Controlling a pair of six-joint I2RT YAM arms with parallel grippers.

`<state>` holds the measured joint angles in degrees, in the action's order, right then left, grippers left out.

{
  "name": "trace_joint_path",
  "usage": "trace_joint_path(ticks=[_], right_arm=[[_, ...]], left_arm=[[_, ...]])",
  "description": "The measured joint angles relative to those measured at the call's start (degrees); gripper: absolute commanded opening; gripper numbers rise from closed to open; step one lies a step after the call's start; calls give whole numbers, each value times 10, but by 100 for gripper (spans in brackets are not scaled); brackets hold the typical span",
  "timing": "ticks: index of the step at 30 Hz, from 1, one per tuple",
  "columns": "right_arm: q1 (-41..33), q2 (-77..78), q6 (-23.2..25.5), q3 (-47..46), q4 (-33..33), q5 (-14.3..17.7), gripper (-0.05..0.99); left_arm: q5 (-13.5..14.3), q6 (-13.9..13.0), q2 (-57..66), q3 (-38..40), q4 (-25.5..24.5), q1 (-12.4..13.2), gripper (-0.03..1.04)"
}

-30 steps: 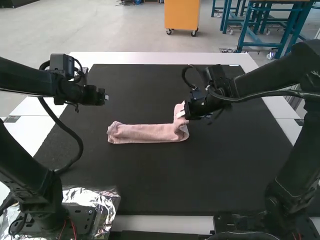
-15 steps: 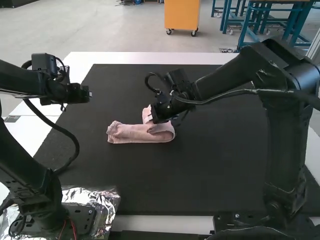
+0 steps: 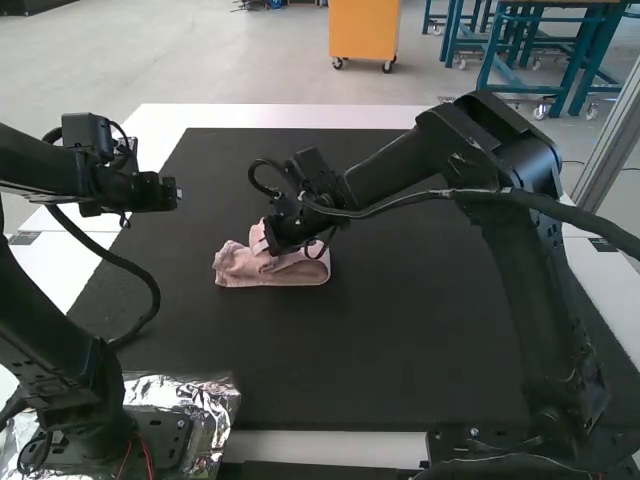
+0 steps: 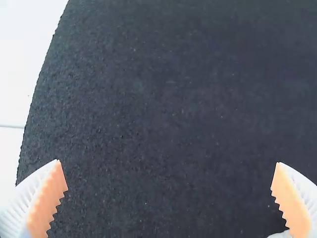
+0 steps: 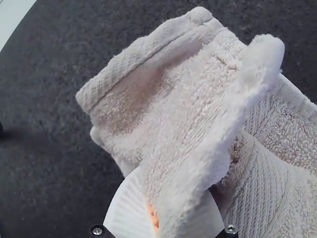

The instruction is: Fold the towel.

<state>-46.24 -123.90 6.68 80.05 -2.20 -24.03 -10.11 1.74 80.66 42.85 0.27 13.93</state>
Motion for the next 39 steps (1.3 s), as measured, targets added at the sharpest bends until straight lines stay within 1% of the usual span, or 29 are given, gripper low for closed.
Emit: trace_joint_path(ticks=[6, 7, 10, 12, 13, 19, 22, 23, 24, 26, 27, 32, 36, 39], right_arm=[[-12, -25, 0, 34, 3, 0, -1], [-14, -30, 0, 38, 3, 0, 5], [-22, -40, 2, 48, 4, -1, 48], [-28, -40, 2, 49, 6, -4, 80], [-31, -40, 2, 52, 9, -7, 92], [-50, -12, -9, 60, 26, -17, 92], [-50, 33, -9, 60, 27, -18, 89], [-50, 50, -9, 60, 26, -17, 81], [-49, 69, -9, 60, 25, -17, 66], [-47, 101, -10, 57, 22, -21, 22], [-45, 115, -10, 52, 16, -25, -2], [-20, 136, -2, -13, -57, -34, -2], [-5, 116, 6, -70, -113, -35, -2], [-3, 92, 16, -92, -155, -37, -2]], left_arm=[[0, 0, 0, -4, 4, 0, 97], [0, 0, 0, -4, 4, 0, 97], [0, 0, 0, -4, 5, 0, 97], [0, 0, 0, -5, 9, 0, 97], [0, 0, 0, -5, 12, 0, 97], [0, 0, 0, -5, 20, 0, 97], [0, 0, 0, -5, 21, 0, 97], [0, 0, 0, -5, 21, 0, 97], [0, 0, 0, -5, 21, 0, 97], [0, 0, 0, -5, 21, 0, 97], [0, 0, 0, -5, 22, 0, 97], [0, 0, 0, -5, 22, 0, 97], [0, 0, 0, -5, 22, 0, 97], [0, 0, 0, -5, 23, 0, 97]])
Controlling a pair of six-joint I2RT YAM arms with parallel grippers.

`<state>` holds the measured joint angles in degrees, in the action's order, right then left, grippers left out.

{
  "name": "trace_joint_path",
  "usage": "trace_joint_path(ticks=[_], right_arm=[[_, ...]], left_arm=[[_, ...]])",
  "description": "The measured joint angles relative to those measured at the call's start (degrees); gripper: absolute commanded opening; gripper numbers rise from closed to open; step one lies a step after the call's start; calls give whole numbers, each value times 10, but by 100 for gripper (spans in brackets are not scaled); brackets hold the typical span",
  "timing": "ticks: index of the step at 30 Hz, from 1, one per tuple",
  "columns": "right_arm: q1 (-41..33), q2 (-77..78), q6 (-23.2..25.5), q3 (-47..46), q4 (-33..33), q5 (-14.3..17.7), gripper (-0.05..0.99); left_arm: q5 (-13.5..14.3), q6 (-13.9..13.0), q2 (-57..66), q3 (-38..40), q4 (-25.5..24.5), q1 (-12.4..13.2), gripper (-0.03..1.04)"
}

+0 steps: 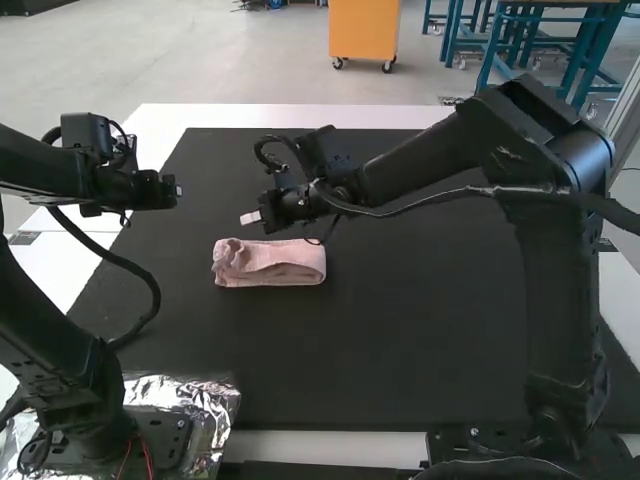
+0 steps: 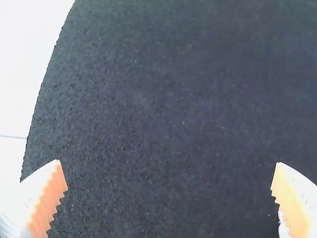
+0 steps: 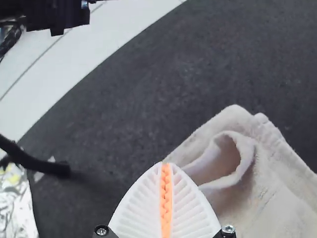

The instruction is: Fold the towel.

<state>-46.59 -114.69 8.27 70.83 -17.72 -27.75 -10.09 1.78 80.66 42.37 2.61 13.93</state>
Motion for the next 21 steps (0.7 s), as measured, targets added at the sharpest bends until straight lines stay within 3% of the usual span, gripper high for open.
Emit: trace_joint_path(ticks=[8, 14, 21], right_arm=[[0, -59, 18, -9, -75, -13, -2], [9, -114, 44, -9, -173, -25, -2], [30, -170, 67, -9, -228, -35, -2]], left_arm=[[0, 0, 0, 0, 3, 0, 97], [0, 3, 0, 0, 3, 0, 97], [0, 12, 0, 0, 0, 0, 97]])
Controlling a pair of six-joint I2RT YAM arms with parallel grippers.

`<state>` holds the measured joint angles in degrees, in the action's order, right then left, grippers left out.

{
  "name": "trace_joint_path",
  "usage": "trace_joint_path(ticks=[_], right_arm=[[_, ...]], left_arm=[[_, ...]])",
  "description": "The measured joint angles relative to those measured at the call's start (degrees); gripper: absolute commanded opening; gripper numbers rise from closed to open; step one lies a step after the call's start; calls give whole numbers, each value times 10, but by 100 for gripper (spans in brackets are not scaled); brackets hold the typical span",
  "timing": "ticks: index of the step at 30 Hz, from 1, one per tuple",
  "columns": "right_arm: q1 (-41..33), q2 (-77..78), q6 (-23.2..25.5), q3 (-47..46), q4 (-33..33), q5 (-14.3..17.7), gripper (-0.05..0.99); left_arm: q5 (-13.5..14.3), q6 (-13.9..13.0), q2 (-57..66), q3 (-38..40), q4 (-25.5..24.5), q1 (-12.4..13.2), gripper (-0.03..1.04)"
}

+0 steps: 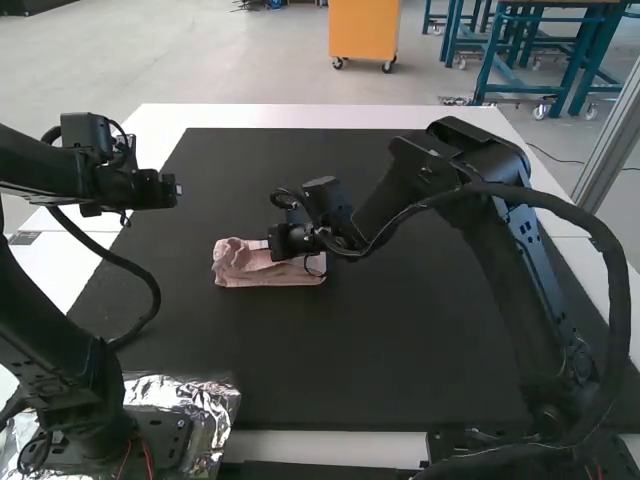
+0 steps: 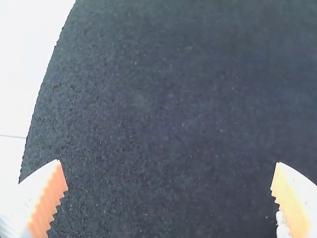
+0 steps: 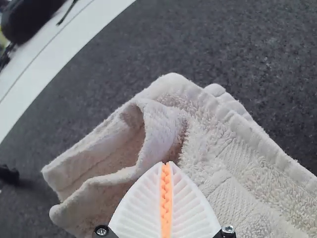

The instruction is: Fold the towel.

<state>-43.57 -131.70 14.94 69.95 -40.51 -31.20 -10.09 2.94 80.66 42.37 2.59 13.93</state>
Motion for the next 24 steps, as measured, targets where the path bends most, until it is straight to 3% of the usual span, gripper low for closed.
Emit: trace_joint_path(ticks=[11, 16, 21, 24], right_arm=[[1, -63, 20, 17, -56, -16, -2], [9, -53, 34, 13, -51, -19, -2], [38, 26, 50, -1, -6, -18, 0], [65, 117, 58, 0, 28, -15, 30]], left_arm=[[0, 10, -4, 0, -11, 0, 97], [0, 10, -25, 0, -11, 0, 97], [0, 10, -47, 0, -16, -7, 97], [0, 10, -63, 7, -21, -20, 97]])
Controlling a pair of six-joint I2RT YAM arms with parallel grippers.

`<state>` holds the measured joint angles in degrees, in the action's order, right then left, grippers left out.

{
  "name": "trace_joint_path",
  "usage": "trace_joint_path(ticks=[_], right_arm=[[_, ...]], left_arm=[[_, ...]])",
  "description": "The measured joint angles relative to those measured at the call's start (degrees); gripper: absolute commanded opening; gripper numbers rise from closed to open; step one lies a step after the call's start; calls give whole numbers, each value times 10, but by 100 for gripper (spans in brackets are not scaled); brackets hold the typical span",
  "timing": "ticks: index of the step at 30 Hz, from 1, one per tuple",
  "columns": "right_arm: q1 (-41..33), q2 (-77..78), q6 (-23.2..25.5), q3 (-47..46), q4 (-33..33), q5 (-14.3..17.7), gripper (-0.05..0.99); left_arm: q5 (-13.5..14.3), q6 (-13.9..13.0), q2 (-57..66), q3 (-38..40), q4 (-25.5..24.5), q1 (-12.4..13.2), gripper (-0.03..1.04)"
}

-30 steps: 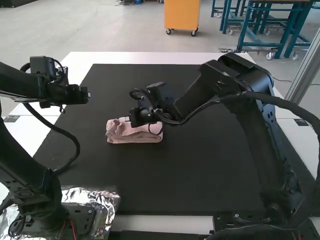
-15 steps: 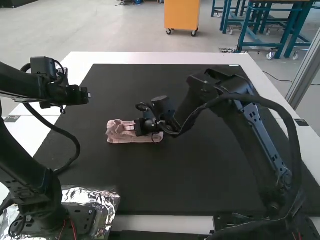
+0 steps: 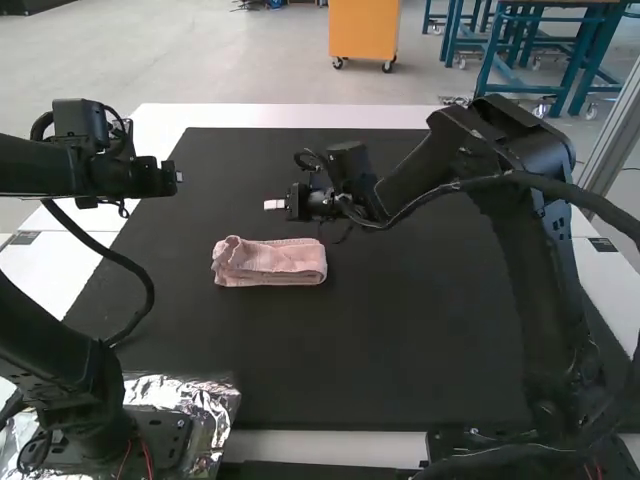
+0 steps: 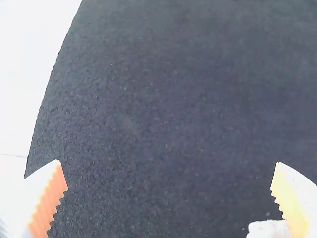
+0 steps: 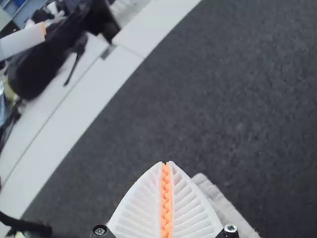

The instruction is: Fold the towel.

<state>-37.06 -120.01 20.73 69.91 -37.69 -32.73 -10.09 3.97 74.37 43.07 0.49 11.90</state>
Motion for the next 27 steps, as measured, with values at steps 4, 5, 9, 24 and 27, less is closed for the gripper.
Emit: trace_joint_path(ticks=[4, 5, 9, 24, 27], right_arm=[[32, 125, 5, 11, 53, 9, 92], [40, 155, 5, 13, 65, 11, 92], [71, 271, 4, 14, 120, 26, 92], [283, 722, -22, -109, 255, 98, 92], [310, 829, -26, -155, 269, 92, 92]], left_arm=[[0, 0, -34, 22, -1, -18, 97], [0, 0, -46, 29, -1, -22, 97], [0, 3, -100, 54, 0, -38, 97], [6, 40, -351, 65, 12, -57, 97], [0, 61, -400, 65, 11, -56, 97]])
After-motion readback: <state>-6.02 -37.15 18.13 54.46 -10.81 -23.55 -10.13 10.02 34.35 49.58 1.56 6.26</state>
